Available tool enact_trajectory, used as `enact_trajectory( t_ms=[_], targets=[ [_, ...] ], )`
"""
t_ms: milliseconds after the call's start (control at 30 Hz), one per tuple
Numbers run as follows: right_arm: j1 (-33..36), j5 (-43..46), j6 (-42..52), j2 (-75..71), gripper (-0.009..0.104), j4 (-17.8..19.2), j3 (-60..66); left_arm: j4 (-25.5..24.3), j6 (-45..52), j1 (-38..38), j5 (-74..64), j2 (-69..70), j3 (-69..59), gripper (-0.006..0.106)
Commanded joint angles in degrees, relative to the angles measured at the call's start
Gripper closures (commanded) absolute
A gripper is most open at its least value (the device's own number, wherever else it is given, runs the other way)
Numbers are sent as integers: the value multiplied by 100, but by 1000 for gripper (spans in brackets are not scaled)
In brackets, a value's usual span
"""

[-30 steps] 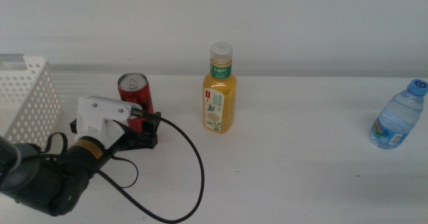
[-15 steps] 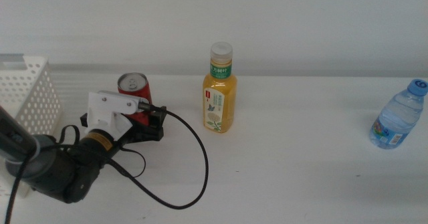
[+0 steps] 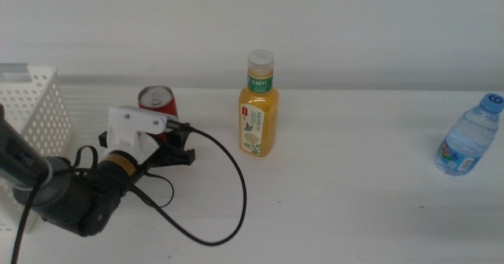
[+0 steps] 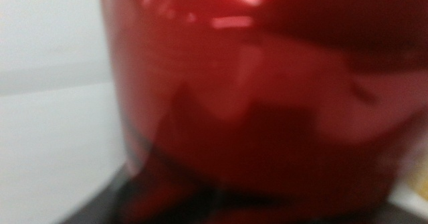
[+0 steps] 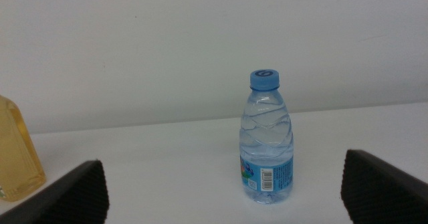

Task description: Use arms to grab the bottles and put them into the dustbin to the left of the table.

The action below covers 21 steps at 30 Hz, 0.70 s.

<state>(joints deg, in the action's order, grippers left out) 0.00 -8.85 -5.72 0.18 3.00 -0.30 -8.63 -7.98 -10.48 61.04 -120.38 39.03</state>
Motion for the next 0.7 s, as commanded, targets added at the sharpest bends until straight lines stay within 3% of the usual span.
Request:
enact_trajectory(
  t_ms=[0,100,133,233,467,667],
  targets=[
    [6,58,15,-223,2,69,252,-28,21,-40,39,-23,31,52],
    [6,58,15,-223,2,69,252,3,21,-40,39,-23,31,84],
    [6,58,15,-223,2,69,252,-68,15,-40,548,20,-92,102],
    [6,58,15,-223,2,69,252,123,15,-40,921,316,-516,102],
    [6,58,15,-223,2,69,252,437,374,-40,329,1463,-1460,102],
    [6,58,15,-223,2,69,252,475,492,-40,-1081,2551,-1812,102]
  ],
)
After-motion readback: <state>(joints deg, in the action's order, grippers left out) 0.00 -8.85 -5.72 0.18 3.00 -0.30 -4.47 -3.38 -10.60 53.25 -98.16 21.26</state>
